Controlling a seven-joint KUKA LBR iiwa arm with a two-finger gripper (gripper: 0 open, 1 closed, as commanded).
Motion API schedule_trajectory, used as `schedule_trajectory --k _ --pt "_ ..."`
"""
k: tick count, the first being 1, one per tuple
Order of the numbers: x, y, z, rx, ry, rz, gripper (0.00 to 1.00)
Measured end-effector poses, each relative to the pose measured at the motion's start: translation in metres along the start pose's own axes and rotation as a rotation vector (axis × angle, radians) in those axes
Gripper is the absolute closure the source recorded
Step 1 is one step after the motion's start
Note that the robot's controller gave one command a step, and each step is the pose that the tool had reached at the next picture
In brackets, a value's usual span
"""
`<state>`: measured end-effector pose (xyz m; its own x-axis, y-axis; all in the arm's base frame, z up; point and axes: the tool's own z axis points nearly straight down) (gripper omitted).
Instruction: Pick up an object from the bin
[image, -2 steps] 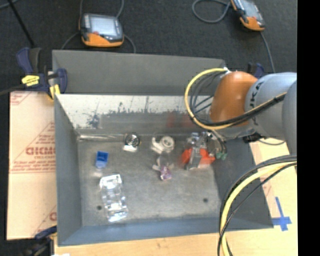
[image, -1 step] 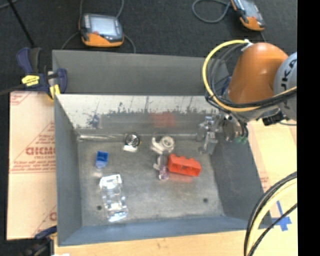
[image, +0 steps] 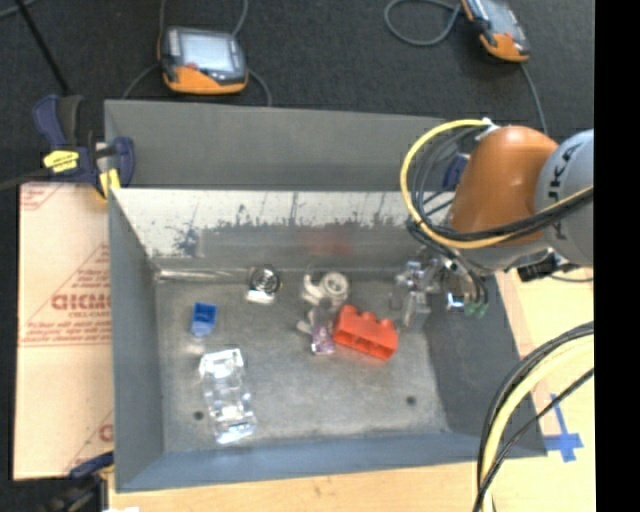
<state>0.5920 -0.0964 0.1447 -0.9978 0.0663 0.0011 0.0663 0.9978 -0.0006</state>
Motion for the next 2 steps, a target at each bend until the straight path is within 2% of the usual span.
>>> schedule_trajectory --k 1,2 --pt "-0.002 0.0 -0.003 0.001 -0.006 -0.002 0.0" --pt "-0.01 0.047 0.073 0.0 -0.006 -0.039 0.0"
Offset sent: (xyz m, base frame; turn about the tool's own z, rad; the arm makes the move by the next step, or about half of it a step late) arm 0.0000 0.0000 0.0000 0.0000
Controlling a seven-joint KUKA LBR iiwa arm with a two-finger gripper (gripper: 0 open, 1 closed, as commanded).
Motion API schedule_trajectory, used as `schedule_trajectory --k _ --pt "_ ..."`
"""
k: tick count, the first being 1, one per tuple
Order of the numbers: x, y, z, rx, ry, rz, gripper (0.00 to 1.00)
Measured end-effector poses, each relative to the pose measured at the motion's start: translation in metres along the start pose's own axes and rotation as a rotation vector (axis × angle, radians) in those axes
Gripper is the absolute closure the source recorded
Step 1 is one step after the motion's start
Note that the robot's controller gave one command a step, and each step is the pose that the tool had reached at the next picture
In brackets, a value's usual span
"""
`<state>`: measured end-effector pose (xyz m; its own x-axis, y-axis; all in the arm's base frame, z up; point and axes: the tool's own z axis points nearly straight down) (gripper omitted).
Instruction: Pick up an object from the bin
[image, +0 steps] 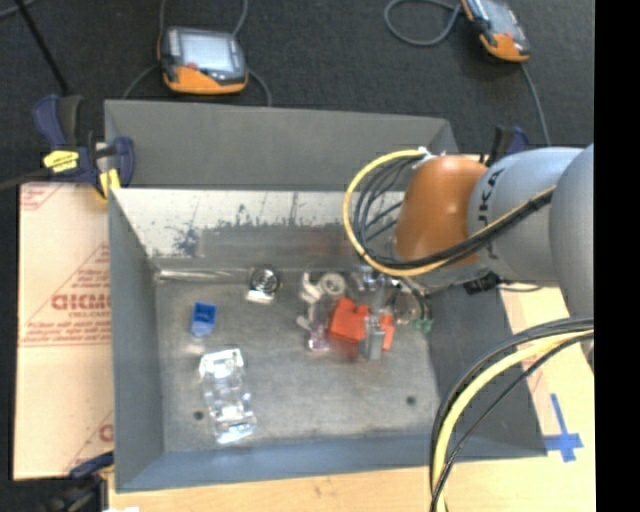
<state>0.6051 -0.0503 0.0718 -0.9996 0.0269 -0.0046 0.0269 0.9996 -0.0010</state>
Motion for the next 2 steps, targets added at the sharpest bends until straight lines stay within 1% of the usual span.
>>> schedule_trajectory --k 1,2 --pt "0.0128 0.0156 -0.0019 0.001 -0.007 -0.016 0.0" --pt "0.0131 0.0152 -0.0011 0.001 -0.005 -0.016 1.0"
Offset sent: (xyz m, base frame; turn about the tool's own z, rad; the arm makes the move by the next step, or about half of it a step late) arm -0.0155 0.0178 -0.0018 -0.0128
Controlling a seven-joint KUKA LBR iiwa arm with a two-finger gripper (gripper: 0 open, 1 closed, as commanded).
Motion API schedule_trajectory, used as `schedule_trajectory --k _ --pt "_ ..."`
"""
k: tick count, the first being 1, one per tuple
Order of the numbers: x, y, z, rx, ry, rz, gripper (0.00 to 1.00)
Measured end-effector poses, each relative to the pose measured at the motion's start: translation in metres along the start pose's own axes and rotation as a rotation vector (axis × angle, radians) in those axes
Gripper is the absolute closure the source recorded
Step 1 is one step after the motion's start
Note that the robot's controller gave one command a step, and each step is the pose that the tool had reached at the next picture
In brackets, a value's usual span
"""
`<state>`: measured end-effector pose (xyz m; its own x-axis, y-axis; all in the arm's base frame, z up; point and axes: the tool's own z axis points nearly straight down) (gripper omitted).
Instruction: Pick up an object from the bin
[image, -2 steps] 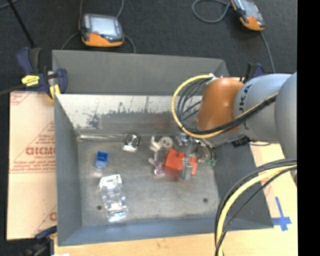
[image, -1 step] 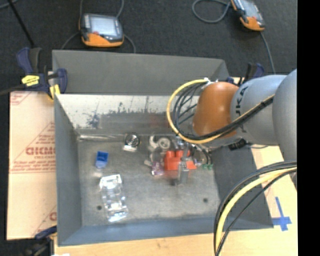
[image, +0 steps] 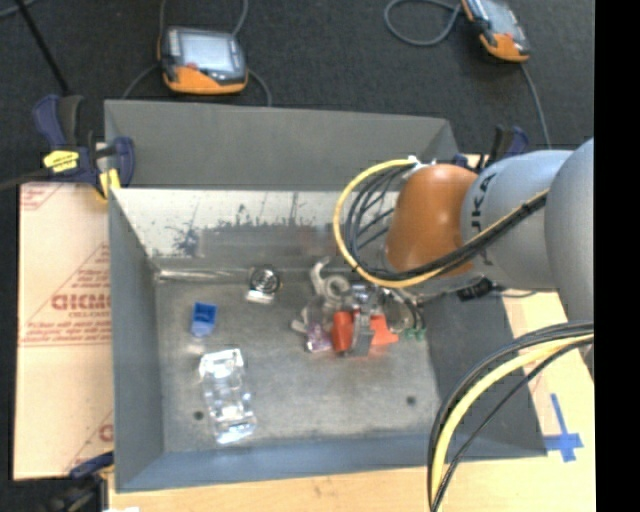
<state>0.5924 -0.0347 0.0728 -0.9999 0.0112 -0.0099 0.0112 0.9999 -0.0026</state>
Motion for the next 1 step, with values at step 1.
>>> schedule_trajectory --k 1 --pt "-0.0069 -0.0155 -0.1185 0.001 -0.002 -0.008 1.0"
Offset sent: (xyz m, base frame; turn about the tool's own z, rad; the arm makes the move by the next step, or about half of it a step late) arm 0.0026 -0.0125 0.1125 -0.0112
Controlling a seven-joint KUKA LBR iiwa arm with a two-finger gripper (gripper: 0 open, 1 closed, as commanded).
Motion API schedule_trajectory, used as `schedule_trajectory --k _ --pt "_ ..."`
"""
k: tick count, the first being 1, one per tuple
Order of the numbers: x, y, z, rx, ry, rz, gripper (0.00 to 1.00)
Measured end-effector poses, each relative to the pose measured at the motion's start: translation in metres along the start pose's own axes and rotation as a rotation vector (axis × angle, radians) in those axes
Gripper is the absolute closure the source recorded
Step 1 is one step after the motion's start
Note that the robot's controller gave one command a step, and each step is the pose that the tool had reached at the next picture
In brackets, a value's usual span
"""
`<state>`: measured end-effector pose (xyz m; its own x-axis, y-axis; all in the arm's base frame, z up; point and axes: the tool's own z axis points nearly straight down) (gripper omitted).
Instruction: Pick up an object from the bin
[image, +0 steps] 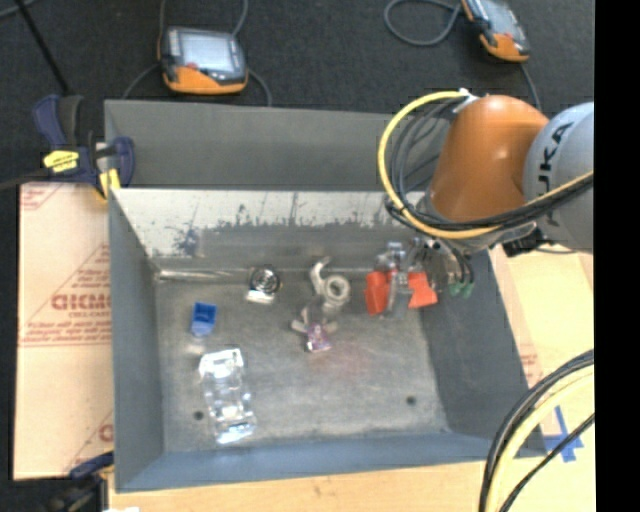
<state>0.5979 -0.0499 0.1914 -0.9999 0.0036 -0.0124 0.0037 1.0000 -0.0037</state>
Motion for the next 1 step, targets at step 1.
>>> schedule_trajectory --k 1 --pt "0.0193 -0.0307 -0.1539 0.0 -0.002 -0.108 1.0"
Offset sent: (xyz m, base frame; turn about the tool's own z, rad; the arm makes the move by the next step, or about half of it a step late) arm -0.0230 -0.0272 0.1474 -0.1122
